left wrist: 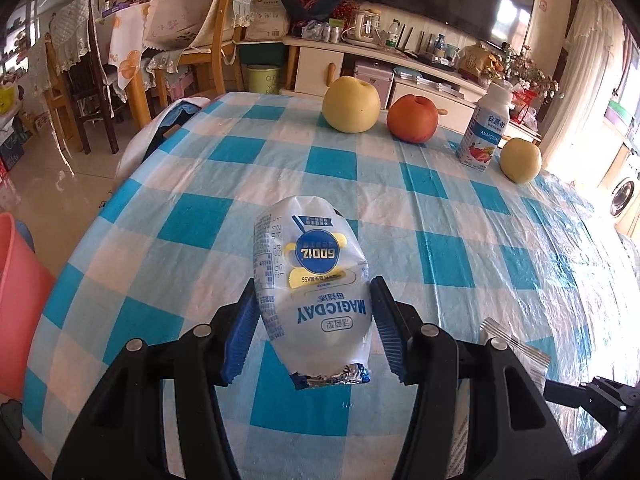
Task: Collect trash
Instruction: 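Grasp the last grey paper sachet with the right gripper while the left holds the milk bag, then carry the milk bag and sachet over the pink bucket and open both grippers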
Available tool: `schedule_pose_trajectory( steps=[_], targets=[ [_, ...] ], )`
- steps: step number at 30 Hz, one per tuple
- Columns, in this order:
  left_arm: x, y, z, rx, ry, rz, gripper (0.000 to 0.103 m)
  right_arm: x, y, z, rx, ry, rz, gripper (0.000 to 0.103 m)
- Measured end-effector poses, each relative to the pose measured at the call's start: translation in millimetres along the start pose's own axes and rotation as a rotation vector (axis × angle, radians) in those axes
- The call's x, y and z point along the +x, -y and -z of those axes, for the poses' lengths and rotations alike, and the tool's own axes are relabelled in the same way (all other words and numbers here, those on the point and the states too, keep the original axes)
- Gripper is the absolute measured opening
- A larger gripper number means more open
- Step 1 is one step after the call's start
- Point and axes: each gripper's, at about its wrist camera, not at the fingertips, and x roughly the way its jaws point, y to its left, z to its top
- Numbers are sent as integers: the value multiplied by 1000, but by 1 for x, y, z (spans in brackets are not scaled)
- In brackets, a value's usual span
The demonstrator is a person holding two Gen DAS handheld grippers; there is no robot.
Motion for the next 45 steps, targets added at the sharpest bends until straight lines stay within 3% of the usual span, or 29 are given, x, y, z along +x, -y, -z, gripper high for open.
schedule_pose_trajectory(
  steps=[11, 16, 26, 29, 45],
  targets=[
    [-3, -31, 1, -21, 22, 17, 57, 36, -53, -16, -205, 81, 195, 94],
    [-5, -44, -1, -35, 32, 28, 57, 44, -55, -18, -224, 78, 220, 93],
    [-15, -54, -1, -41, 48, 58, 57, 46, -59, -17, -255, 119, 233, 87],
    [-20, -53, 0, -31, 56, 58, 57, 44, -60, -16, -263, 137, 216, 79],
    [-58, -77, 10, -42, 106, 58, 57, 26, -75, -10, -284, 216, 207, 77]
  ],
)
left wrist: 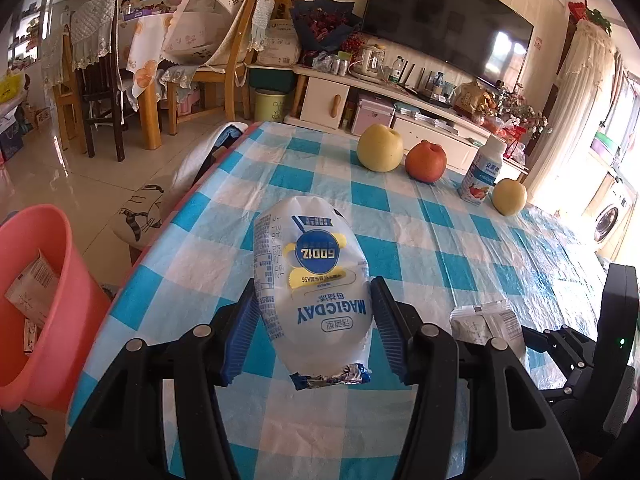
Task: Collect trash
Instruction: 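Carry the milk bag and sachet over the pink bucket and open both grippers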
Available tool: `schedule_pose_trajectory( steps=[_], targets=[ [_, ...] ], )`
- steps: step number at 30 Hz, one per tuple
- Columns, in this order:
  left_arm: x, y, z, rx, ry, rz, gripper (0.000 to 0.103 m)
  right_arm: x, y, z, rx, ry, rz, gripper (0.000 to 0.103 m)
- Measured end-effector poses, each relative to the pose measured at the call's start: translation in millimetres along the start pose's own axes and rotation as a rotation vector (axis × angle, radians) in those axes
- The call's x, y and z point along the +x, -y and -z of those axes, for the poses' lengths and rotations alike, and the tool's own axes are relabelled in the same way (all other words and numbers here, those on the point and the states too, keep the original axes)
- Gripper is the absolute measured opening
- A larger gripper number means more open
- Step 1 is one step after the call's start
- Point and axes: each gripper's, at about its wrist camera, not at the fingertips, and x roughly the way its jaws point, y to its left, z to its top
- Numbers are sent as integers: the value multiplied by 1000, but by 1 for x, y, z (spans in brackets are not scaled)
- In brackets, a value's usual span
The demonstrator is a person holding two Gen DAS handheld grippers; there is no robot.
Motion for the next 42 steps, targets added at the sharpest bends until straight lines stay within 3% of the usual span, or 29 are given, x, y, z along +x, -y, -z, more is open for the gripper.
schedule_pose_trajectory(
  steps=[13, 30, 42],
  targets=[
    [-35, -20, 6, 11, 40, -43, 57, -39, -9, -12, 45, 83, -74, 77],
    [-76, -64, 2, -3, 117, -124, 57, -100, -75, -39, -40, 205, -209, 77],
    [-93, -110, 6, -70, 142, -157, 57, -109, -120, -51, -83, 207, -279, 77]
  ],
)
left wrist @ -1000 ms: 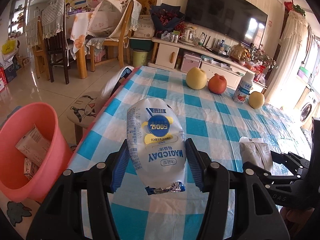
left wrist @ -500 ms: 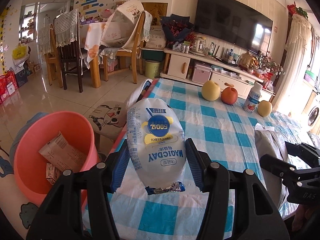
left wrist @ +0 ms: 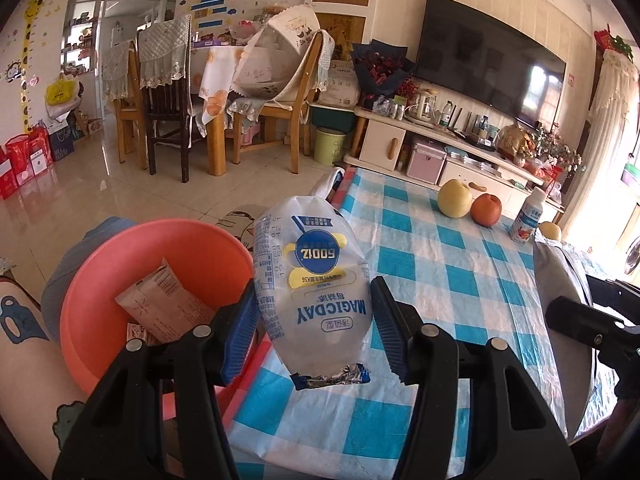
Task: Collect trash
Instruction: 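Carry the milk bag and sachet over the pink bucket and open both grippers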
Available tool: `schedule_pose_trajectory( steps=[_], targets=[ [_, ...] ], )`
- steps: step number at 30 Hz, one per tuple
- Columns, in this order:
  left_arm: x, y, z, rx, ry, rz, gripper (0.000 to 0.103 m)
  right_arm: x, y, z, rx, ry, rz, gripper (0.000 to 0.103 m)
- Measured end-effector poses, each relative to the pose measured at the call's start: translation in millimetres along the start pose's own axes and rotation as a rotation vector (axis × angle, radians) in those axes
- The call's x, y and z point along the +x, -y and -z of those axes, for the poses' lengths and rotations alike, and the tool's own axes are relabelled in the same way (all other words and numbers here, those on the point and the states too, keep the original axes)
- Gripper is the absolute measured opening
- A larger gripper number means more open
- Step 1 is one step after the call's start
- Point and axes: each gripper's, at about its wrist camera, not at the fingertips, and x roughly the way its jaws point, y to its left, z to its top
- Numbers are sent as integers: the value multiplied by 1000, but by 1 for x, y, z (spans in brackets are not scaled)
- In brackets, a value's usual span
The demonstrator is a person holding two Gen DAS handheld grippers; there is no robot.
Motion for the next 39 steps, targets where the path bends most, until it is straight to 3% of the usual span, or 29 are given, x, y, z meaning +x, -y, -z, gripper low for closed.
schedule_pose_trajectory(
  steps=[20, 31, 39],
  targets=[
    [-8, -100, 1, -148, 23, -59, 57, 44, -79, -25, -74, -28, -125, 77],
    [-3, -156, 8, -244, 31, -84, 57, 92, -147, -73, -103, -18, -270, 77],
    [15, -178, 19, -290, 9, -61, 57, 138, -190, -94, -138, -25, -324, 77]
  ],
)
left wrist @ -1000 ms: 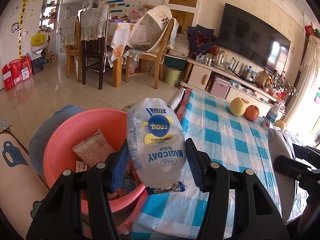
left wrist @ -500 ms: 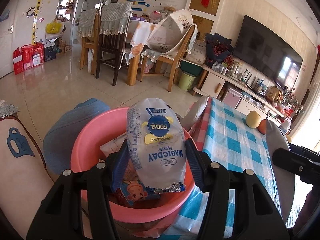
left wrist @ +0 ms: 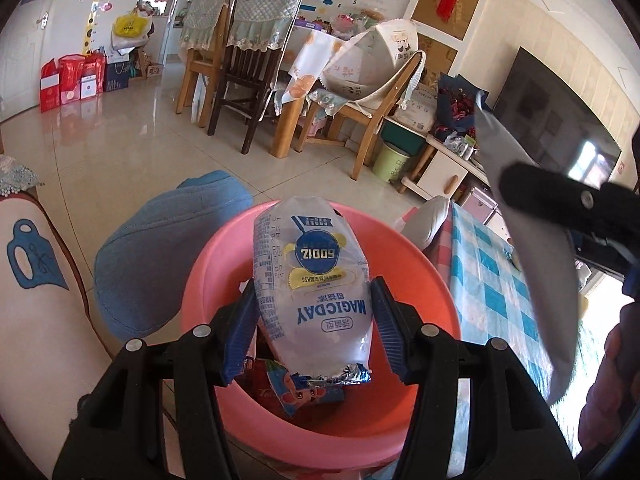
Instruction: Collect trash
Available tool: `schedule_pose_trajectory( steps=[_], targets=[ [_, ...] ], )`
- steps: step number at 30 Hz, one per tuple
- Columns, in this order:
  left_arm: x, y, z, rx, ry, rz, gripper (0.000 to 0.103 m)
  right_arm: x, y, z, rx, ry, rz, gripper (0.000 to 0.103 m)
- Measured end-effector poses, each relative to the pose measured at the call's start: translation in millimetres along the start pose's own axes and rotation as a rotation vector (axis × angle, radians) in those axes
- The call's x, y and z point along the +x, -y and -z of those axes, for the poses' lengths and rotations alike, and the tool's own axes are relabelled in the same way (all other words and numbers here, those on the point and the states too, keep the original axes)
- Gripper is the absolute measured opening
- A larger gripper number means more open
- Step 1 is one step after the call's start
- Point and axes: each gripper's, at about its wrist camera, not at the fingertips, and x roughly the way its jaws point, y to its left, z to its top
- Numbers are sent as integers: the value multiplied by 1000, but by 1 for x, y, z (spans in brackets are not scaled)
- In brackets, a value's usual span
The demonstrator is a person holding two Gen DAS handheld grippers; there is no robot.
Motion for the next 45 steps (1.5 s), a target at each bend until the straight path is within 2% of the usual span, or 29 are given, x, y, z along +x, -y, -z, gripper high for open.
schedule_pose_trajectory(
  steps=[4, 6, 7, 8, 9, 14, 19, 29, 38, 45],
  targets=[
    [13, -4, 4, -6, -24, -2, 57, 26, 2, -4, 7, -23, -19, 80],
    [15, -3, 6, 20, -26, -2, 62, 31, 5, -3, 13, -22, 6, 84],
    [15, -1, 8, 46, -21, -11, 68, 32, 8, -2, 12, -14, 19, 90],
    [14, 1, 9, 67, -12, -22, 82, 29, 9, 2, 14, -4, 29, 91],
    [14, 2, 11, 84, -3, -24, 85, 28, 12, 4, 18, 1, 39, 91],
    [10, 5, 11, 84, 12, -50, 91, 10, 30, 19, 20, 15, 107, 92],
    [-3, 11, 6, 91, 62, -86, 98, -11, 51, 36, 32, -2, 173, 92],
    [-31, 55, -3, 196, 125, -132, 99, -65, 85, 70, 80, 1, 280, 92],
    [-61, 119, 2, 268, 168, -75, 99, -134, 94, 91, 85, 76, 385, 94],
    [-87, 181, 13, 366, 202, -44, 99, -195, 97, 107, 83, 148, 475, 95]
  ],
)
